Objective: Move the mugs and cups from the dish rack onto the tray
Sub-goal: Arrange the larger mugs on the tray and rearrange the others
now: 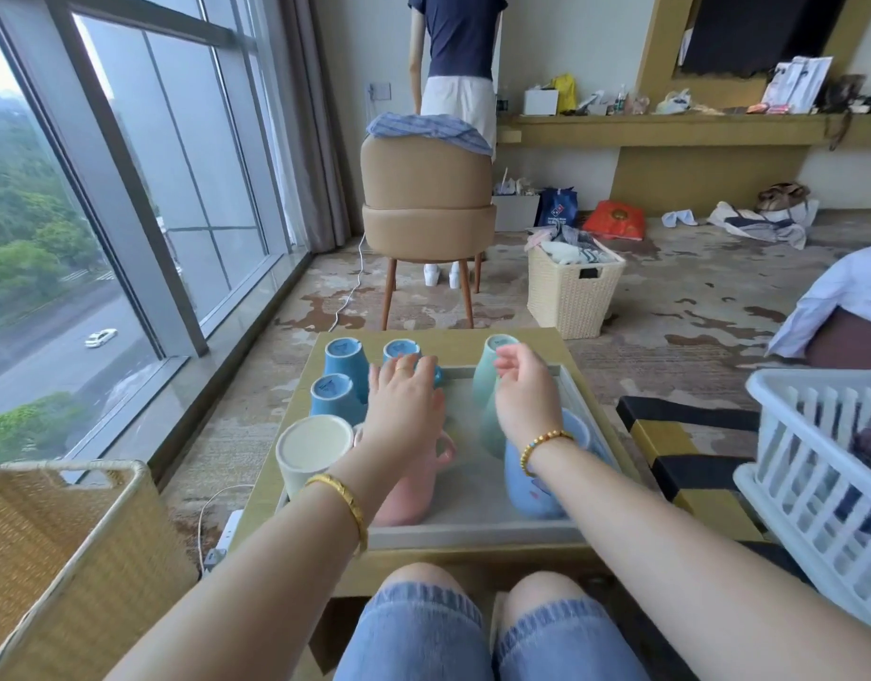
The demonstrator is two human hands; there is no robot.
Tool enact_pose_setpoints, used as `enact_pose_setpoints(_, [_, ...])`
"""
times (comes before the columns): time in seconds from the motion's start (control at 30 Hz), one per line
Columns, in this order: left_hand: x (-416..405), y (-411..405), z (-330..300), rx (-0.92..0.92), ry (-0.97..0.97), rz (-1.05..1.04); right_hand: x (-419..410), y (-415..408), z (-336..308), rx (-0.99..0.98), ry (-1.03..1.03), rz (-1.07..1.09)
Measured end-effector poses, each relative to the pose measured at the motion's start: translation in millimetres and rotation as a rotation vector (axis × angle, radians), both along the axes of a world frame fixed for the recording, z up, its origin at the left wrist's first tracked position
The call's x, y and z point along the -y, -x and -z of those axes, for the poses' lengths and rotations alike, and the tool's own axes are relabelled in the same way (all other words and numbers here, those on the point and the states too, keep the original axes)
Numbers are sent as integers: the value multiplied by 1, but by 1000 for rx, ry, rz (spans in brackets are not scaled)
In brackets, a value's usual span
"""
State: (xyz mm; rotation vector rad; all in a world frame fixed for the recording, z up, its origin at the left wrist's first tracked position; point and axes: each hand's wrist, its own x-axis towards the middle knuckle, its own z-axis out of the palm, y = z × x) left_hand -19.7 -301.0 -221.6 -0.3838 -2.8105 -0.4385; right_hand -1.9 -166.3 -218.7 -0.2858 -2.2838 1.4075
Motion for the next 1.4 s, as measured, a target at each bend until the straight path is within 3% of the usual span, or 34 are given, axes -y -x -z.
enact_pose_setpoints(0.2, [-36, 50, -4, 141, -26, 114, -45, 56, -4, 235, -310, 31])
enact_pose_setpoints(0.33, [-57, 83, 4, 243, -28, 130, -56, 85, 2, 403, -351, -6])
enact_pose_setpoints(0.47, [-75, 102, 11, 282, -38, 152, -59, 104, 14, 440, -407, -55])
enact_pose_setpoints(0.67, [-96, 119, 7, 334, 65, 286, -67, 120, 15, 482, -321, -40])
enact_pose_setpoints(1.0, [-94, 126, 9, 307, 60, 172, -75, 121, 13, 575, -277, -231])
enact_pose_setpoints(1.27, [-66, 126, 4, 259, 128, 93, -61, 121, 21, 511, -29, -268])
enact_pose_setpoints(1.4, [-57, 128, 3, 241, 141, 72, -51, 119, 12, 546, -131, -363])
